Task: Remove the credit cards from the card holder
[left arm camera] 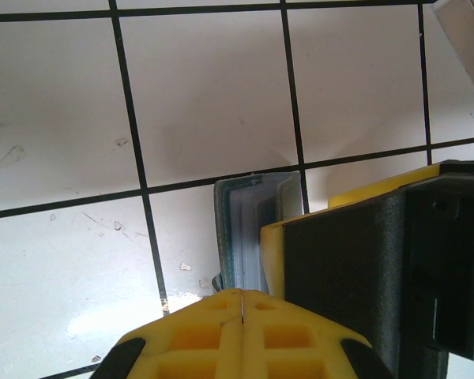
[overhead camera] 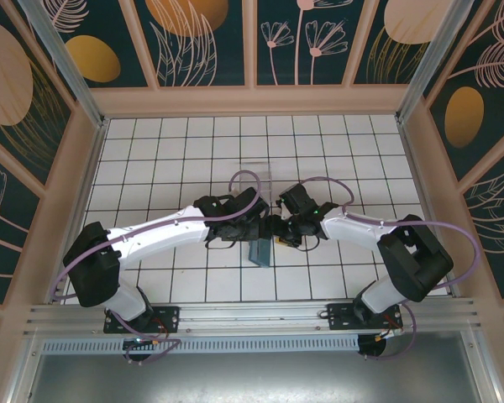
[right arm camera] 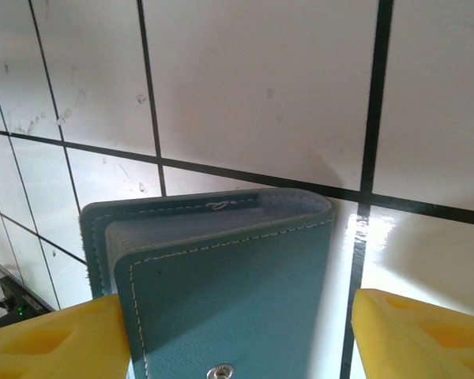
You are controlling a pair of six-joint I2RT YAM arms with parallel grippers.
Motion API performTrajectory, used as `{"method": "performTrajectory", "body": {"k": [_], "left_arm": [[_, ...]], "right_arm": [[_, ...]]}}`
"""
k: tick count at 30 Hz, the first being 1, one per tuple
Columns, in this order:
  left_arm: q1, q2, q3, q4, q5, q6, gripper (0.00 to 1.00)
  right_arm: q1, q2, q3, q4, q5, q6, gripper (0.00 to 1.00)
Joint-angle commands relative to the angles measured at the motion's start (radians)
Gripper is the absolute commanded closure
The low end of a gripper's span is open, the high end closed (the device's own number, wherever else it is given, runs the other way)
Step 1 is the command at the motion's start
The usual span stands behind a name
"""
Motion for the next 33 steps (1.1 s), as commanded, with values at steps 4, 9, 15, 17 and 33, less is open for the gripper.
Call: {"method": "performTrajectory", "body": {"k": [4, 9, 15, 17, 33], "left_arm": [[-0.004, 0.007, 0.002, -0.034, -0.021, -0.013, 1.0], [-0.004, 0.037, -0.003, -0.044, -0.017, -0.014, 1.0], [-0.003, 0.073, -0.015, -0.046, -0.019, -0.004, 1.0], [-0.004, 0.085, -0.019, -0.049, -0.025, -0.001, 1.0], [0.068, 0.047, -0.183, 0.021, -0.006, -0.008, 1.0]], "right_arm": [[0.007, -0.027, 0.031, -0.069, 0.053, -0.02, 0.32], [0.007, -0.046, 0.036, -0.096, 0.071, -0.021, 0.32], [0.007, -0.058, 0.039, -0.117, 0.086, -0.024, 0.31], [0.007, -0.06, 0.041, -0.125, 0.093, -0.027, 0.32], [0.007, -0.072, 0.064, -0.202, 0.154, -0.05, 0.38]]}}
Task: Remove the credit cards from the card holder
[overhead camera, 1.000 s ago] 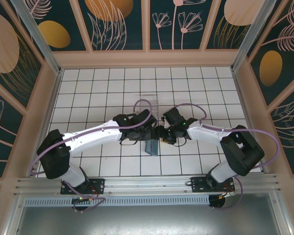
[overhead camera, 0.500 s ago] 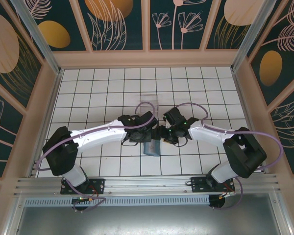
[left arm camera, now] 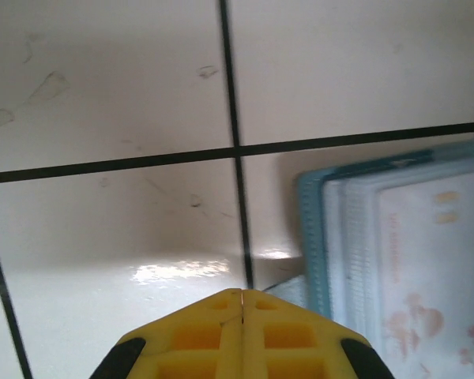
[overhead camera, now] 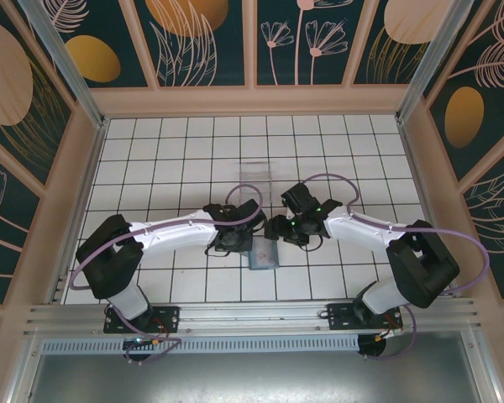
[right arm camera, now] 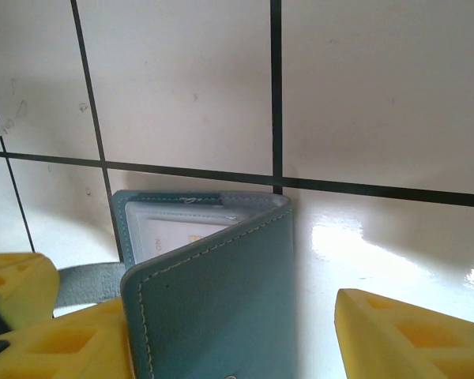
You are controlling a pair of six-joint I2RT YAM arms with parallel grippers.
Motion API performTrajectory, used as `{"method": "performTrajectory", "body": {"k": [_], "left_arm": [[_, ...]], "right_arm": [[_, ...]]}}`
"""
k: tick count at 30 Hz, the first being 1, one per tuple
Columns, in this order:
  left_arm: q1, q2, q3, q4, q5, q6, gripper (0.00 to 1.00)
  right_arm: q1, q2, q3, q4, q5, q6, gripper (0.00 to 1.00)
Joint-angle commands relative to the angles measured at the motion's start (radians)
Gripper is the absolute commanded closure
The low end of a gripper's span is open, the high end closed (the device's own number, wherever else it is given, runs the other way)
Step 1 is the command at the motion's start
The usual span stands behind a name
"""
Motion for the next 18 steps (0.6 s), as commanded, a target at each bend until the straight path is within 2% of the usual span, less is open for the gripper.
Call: {"method": "performTrajectory", "body": {"k": [1, 7, 18], "left_arm": [[0.042, -0.054, -0.057, 0.004, 0.003, -0.012, 1.0], [0.089, -0.111, -0.17, 0.022, 0.013, -0.01, 1.0], [0.13, -0.094, -0.22, 0.077, 0.037, 0.013, 1.0]], "right_arm": [[0.007, -0.021, 0.027, -0.04, 0.027, -0.017, 0.38], [0.006, -0.008, 0.028, -0.032, 0.016, -0.018, 0.39], [0.007, 0.02, 0.006, -0.028, 0.025, -0.024, 0.45]]}}
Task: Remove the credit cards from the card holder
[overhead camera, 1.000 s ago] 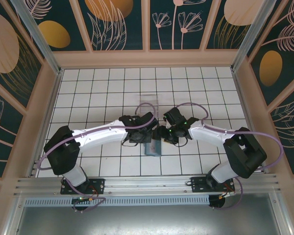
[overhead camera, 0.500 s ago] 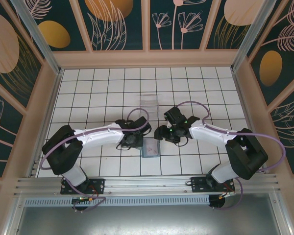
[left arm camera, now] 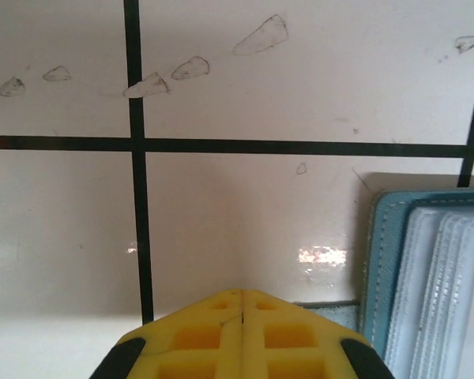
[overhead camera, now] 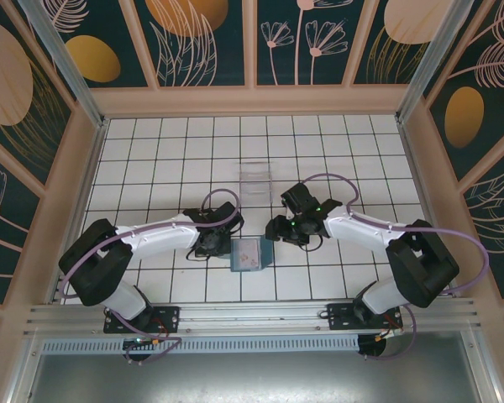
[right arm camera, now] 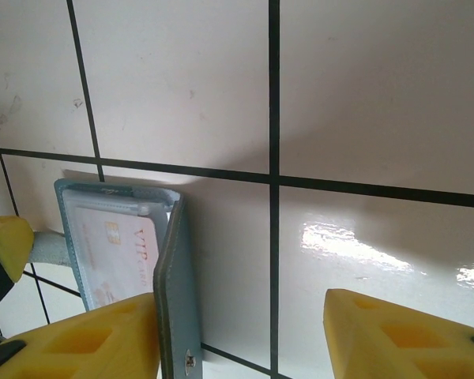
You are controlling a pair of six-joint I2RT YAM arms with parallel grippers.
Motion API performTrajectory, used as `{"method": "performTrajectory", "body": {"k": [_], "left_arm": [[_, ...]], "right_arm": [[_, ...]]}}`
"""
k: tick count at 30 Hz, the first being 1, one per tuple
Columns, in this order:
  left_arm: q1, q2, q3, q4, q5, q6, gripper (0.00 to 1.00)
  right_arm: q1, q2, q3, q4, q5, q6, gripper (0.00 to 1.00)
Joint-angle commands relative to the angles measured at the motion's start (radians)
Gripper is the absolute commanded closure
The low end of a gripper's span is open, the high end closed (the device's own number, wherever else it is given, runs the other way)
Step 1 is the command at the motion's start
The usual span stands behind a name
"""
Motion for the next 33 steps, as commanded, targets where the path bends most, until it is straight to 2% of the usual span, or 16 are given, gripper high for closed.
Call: {"method": "performTrajectory", "body": {"k": [1, 3, 8, 16, 21, 27, 33], "left_arm": [[0.013, 0.003, -0.023, 0.026, 0.022, 0.014, 1.0], [0.015, 0.012, -0.023, 0.04, 0.034, 0.015, 1.0], [0.017, 0.019, -0.044, 0.093, 0.079, 0.013, 1.0], [0.017, 0.014, -0.052, 0.102, 0.082, 0.011, 1.0], [0.017, 0.008, -0.058, 0.107, 0.085, 0.011, 0.99], [0.018, -0.007, -0.073, 0.124, 0.098, 0.003, 0.99], [0.02, -0.013, -0.084, 0.128, 0.095, 0.003, 0.99]], "right_arm": [[0.006, 0.013, 0.001, -0.027, 0.032, -0.009, 0.46], [0.008, 0.019, -0.008, -0.033, 0.045, -0.009, 0.47], [0.011, 0.042, -0.023, -0.047, 0.08, -0.018, 0.57], [0.061, 0.108, 0.039, -0.155, 0.241, -0.021, 0.6], [0.125, 0.176, 0.111, -0.259, 0.379, -0.011, 0.6], [0.229, 0.284, 0.195, -0.396, 0.579, 0.026, 0.55], [0.309, 0.379, 0.213, -0.442, 0.657, 0.053, 0.52]]}}
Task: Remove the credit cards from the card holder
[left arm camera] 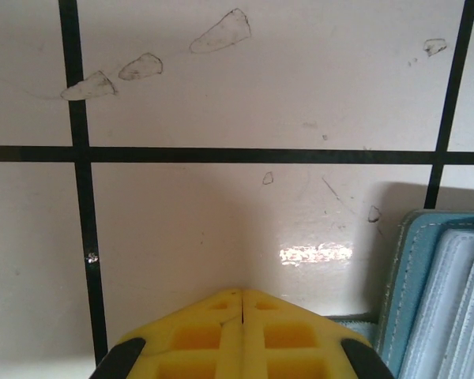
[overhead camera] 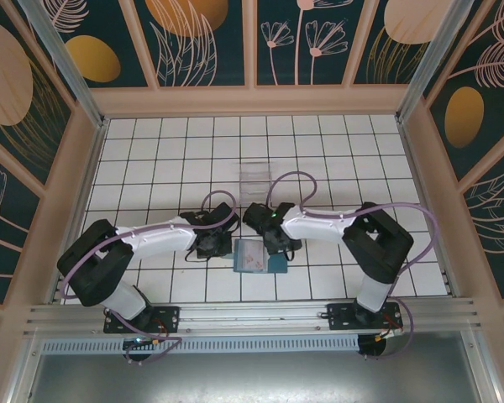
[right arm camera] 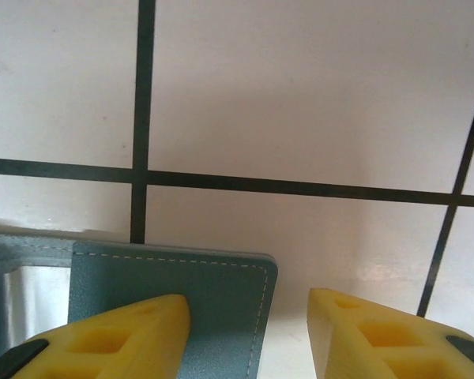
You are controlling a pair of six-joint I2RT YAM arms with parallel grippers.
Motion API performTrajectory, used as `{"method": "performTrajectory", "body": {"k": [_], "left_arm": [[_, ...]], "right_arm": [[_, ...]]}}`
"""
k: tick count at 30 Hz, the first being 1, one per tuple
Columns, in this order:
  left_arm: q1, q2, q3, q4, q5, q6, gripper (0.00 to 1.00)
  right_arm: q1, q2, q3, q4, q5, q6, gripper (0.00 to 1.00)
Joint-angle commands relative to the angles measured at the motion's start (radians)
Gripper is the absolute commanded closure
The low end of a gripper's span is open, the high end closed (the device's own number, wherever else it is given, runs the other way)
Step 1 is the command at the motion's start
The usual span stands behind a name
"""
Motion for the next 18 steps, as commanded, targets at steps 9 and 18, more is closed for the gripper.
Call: {"method": "performTrajectory", "body": {"k": [9, 18], "left_arm": [[0.01, -0.025, -0.027, 0.003, 0.038, -0.011, 0.91], [0.01, -0.065, 0.051, -0.028, 0.065, -0.008, 0.76]], "right_arm": [[0.052, 0.088, -0.028, -0.089, 0.099, 0.05, 0.51], [0.022, -0.061, 0.038, -0.065, 0.04, 0.04, 0.47]]}}
